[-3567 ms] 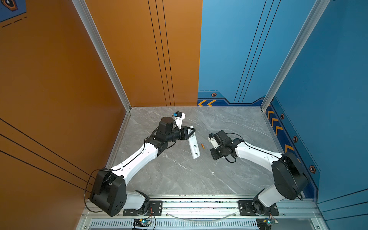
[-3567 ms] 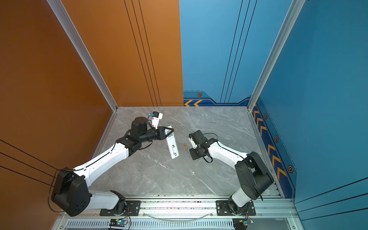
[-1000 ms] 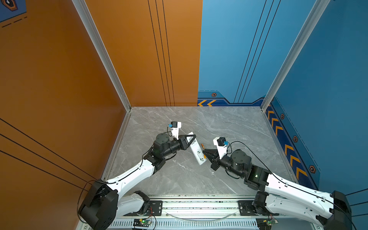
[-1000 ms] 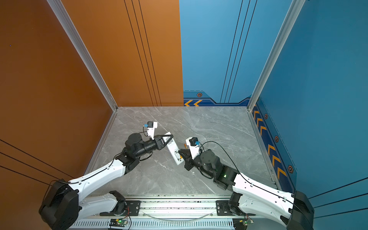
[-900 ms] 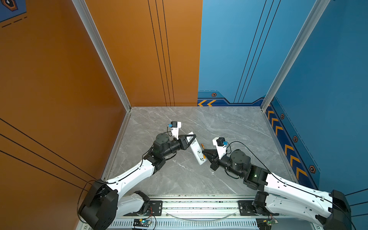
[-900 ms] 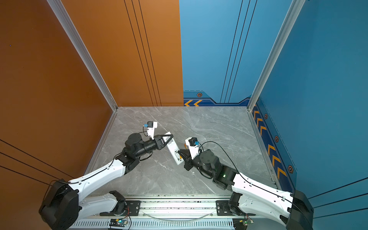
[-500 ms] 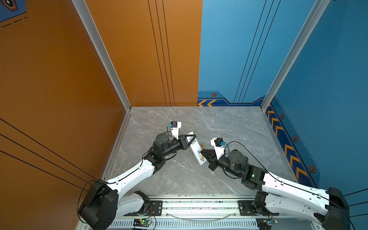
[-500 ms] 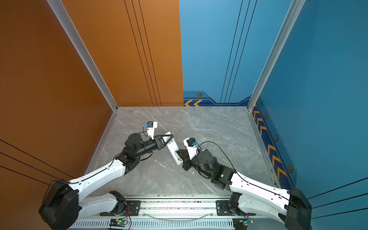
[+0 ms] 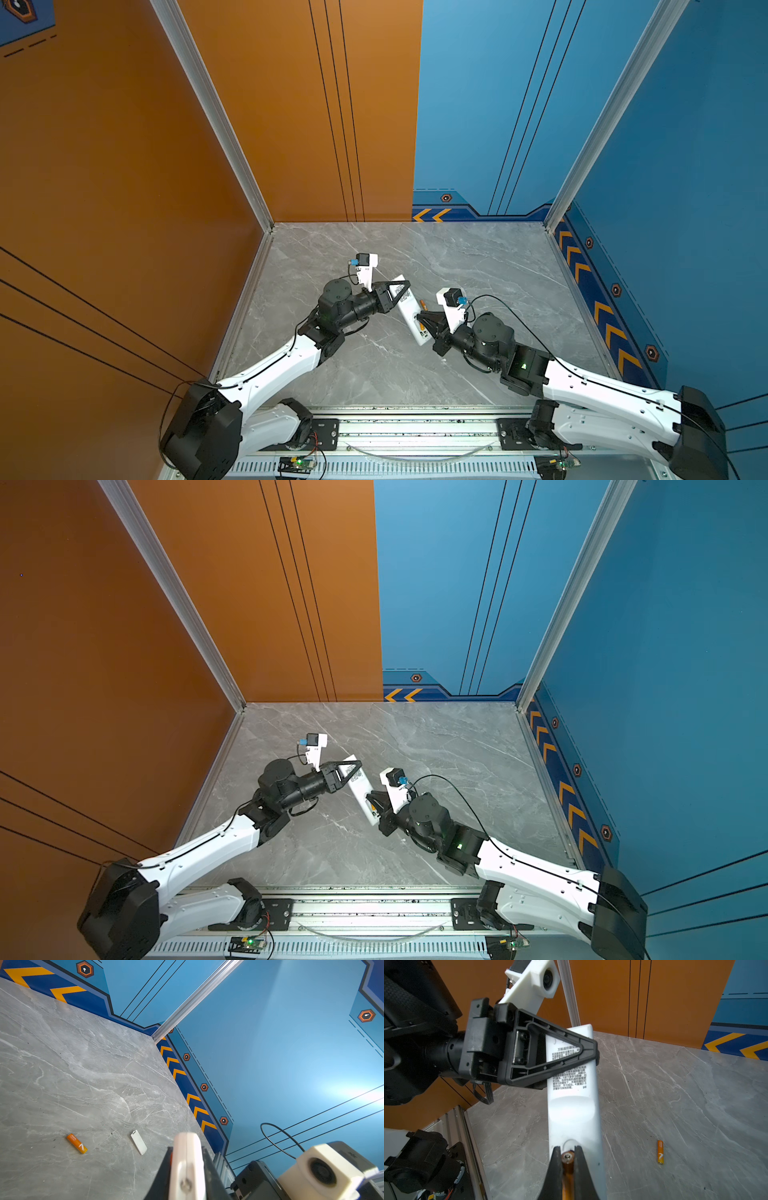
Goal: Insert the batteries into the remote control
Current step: 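Lower the orange battery into the remote's battery slot with the right gripper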
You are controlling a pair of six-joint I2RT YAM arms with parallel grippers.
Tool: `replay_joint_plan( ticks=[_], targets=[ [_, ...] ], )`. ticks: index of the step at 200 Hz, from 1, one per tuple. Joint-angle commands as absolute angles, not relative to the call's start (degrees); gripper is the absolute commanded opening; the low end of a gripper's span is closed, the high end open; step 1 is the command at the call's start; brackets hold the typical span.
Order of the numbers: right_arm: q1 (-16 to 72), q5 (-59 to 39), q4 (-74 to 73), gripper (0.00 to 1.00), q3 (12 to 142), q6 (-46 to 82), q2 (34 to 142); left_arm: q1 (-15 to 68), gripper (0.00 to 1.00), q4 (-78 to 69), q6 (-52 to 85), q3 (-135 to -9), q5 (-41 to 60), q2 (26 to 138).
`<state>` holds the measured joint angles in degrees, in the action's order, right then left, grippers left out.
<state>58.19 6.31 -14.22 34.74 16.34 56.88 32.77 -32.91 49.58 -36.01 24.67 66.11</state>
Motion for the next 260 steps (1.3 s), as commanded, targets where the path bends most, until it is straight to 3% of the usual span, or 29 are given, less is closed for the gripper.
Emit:
replay_joint_plan(
  ticks=[1, 260],
  targets=[
    [58.7, 7.6, -15.9, 0.00, 34.1, 15.2, 57.1, 33.5, 0.00, -35.0, 50.3, -36.9, 25.6, 64.5],
    [60.1, 9.1, -16.1, 0.02, 32.2, 13.9, 57.9, 34.8, 0.00, -36.7, 51.3, -38.4, 25.4, 64.9]
  ],
)
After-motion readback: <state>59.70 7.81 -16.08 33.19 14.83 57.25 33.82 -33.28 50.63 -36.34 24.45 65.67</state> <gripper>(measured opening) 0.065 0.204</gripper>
